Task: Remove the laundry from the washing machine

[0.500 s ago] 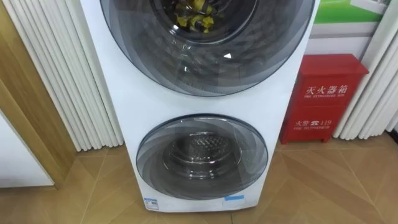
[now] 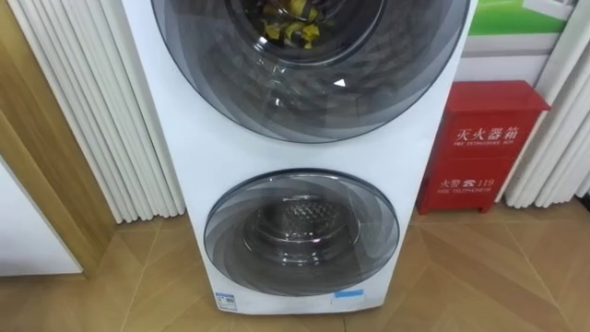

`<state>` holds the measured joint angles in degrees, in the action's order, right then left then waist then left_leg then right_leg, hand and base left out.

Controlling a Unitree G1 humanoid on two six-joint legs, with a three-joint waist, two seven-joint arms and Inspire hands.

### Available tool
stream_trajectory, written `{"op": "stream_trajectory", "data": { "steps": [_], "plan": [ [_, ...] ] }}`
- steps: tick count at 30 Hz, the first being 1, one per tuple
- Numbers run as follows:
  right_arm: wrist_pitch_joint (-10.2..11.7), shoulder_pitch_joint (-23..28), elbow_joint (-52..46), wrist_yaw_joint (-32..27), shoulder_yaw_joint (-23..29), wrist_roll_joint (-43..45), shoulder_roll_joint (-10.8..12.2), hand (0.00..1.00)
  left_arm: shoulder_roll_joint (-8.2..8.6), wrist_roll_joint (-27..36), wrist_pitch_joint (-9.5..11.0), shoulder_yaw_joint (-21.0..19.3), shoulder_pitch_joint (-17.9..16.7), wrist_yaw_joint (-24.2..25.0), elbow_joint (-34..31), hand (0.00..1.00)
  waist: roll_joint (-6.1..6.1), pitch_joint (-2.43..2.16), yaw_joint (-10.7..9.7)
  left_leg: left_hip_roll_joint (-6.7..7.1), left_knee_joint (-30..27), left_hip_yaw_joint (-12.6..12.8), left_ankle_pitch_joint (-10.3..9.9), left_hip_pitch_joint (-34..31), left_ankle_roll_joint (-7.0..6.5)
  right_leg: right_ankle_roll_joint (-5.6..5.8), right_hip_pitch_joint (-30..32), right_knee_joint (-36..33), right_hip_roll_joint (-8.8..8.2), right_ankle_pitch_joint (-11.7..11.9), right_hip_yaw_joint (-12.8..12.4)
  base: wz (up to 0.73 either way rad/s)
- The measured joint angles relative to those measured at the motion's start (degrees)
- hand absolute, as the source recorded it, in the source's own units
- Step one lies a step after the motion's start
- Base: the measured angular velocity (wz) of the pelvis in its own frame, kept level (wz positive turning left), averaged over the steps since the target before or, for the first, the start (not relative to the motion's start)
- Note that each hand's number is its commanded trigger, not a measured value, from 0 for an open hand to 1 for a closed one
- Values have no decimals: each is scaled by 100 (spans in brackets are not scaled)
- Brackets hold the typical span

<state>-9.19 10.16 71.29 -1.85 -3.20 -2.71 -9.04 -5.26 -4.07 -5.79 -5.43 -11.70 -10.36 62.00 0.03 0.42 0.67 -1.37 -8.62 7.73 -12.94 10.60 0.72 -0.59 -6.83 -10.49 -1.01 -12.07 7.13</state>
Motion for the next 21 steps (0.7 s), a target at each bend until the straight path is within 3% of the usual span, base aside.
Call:
{"op": "stream_trajectory", "data": {
  "steps": [13,15,18,21],
  "plan": [
    [34,-36,-323,-107,38,259,-137,0,-16,-5,42,-10,-10,216,-4,0,8,5,119,6,0,-16,0,-21,0,0,44,-26,-44,0,-23,-1],
    [100,-257,-1003,-295,498,22,-183,0,-23,-4,43,-15,-1,228,-1,0,17,5,102,1,-9,-17,0,-45,0,-3,82,-42,3,29,-58,-20],
    [364,-565,-1993,-387,541,-713,-134,0,-75,6,51,-1,81,269,-16,0,-39,5,46,-5,-10,-59,0,-35,0,-8,57,-15,13,49,-43,7],
    [445,-802,-2998,-448,524,-1297,37,0,-131,10,61,-1,124,312,-70,0,-97,0,78,-6,-17,-79,0,-49,0,-8,29,10,10,49,45,16]
  ]
}}
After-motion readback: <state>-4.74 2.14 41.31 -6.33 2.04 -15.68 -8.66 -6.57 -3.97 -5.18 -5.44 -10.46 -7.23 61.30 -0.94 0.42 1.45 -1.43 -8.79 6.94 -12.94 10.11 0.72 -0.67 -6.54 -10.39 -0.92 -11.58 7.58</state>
